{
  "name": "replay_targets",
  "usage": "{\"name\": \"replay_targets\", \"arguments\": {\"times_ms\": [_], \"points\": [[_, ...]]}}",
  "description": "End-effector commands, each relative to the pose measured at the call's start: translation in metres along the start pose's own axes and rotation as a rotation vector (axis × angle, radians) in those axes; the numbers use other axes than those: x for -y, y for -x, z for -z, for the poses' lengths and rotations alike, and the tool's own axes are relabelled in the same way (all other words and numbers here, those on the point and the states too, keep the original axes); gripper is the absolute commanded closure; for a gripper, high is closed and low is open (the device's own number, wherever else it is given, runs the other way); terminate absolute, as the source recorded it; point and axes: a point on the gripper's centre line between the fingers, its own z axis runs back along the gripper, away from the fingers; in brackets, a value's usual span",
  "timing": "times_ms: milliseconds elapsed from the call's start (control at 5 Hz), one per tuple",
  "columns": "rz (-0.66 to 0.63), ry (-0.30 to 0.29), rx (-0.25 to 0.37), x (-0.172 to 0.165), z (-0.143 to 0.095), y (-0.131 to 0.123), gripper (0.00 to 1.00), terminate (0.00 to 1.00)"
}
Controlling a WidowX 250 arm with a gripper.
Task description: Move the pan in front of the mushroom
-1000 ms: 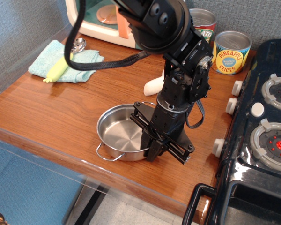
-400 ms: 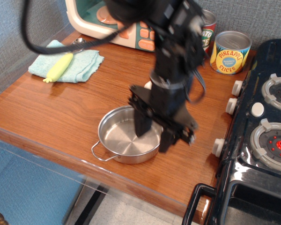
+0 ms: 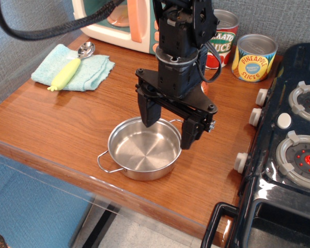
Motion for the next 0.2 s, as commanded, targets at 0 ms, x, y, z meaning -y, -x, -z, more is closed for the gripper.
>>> {"name": "replay_targets", "arguments": {"times_ms": [0], "points": [[-0.003, -0.006, 0.063, -0.0065, -0.0211, 0.002, 0.0, 1.0]]}}
